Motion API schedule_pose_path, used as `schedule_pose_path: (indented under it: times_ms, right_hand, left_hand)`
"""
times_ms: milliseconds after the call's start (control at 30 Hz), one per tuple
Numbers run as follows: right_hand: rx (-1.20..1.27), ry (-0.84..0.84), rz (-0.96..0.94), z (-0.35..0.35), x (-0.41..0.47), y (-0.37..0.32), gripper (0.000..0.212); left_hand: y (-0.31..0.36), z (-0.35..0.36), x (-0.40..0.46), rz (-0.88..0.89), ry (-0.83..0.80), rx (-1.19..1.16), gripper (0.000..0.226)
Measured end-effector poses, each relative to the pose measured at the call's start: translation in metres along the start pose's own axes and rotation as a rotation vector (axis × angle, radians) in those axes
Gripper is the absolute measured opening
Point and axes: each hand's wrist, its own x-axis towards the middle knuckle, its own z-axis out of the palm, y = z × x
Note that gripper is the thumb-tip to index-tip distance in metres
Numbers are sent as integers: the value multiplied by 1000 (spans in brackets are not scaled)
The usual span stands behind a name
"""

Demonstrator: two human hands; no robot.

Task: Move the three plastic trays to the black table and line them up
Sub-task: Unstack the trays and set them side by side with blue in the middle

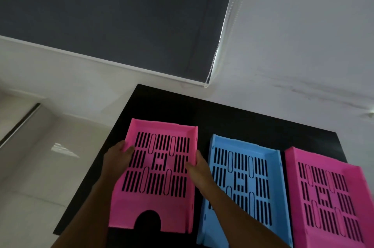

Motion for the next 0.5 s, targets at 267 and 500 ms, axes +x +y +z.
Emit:
schedule_pose_path:
  times_ms: [267, 500]
  right_hand:
    - [-68, 74, -140, -22, -7, -11, 37]
    - [-228, 706, -213, -155, -45, 30, 27]
  left_hand:
    - [20, 21, -7, 47, 65, -50, 45]
    - [56, 121, -69, 165, -349, -42, 83]
